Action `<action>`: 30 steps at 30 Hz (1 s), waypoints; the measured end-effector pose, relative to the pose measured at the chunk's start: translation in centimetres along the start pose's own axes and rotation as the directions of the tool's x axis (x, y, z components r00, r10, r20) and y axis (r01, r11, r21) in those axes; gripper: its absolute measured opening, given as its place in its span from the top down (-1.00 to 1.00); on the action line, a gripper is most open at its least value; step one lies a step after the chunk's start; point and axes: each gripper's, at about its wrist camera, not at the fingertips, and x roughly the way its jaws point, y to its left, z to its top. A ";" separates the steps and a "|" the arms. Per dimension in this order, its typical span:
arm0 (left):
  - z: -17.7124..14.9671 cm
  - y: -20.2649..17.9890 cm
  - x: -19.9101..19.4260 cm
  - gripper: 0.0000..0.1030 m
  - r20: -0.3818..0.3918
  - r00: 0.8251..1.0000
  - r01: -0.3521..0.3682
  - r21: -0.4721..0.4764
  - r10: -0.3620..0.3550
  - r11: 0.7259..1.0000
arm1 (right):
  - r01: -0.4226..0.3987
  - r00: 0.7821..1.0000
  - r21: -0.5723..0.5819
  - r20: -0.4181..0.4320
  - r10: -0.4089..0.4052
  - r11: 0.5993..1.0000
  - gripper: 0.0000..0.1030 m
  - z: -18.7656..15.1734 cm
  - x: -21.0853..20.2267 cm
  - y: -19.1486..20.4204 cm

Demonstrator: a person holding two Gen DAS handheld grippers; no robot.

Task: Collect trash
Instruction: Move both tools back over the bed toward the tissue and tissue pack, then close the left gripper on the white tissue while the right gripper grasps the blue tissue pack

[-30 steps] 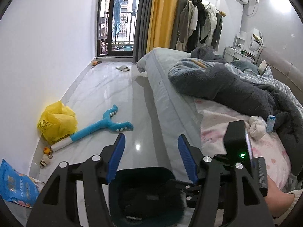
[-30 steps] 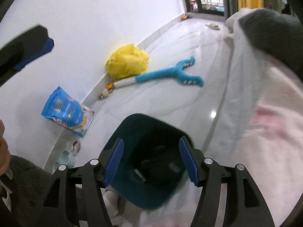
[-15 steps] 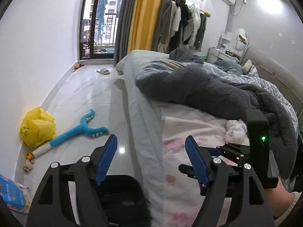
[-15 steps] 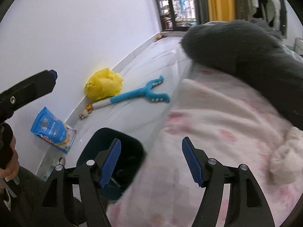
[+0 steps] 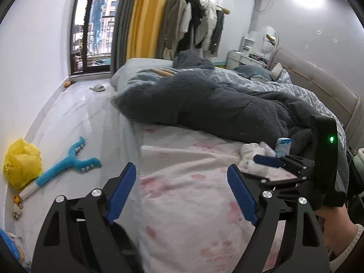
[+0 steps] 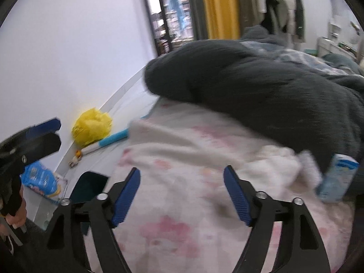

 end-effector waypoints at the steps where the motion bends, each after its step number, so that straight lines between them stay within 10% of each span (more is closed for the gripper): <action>1: 0.1 -0.6 0.6 -0.67 -0.003 1.000 0.009 0.004 -0.009 1.000 | 0.015 1.000 0.013 0.006 -0.015 1.000 -0.53 0.1 -0.3 -0.9; 30: -1.6 -11.6 12.8 -0.74 -0.194 0.954 0.264 0.183 -0.228 0.947 | 0.298 0.952 0.237 -0.010 -0.304 0.925 -0.72 -1.1 -2.5 -16.9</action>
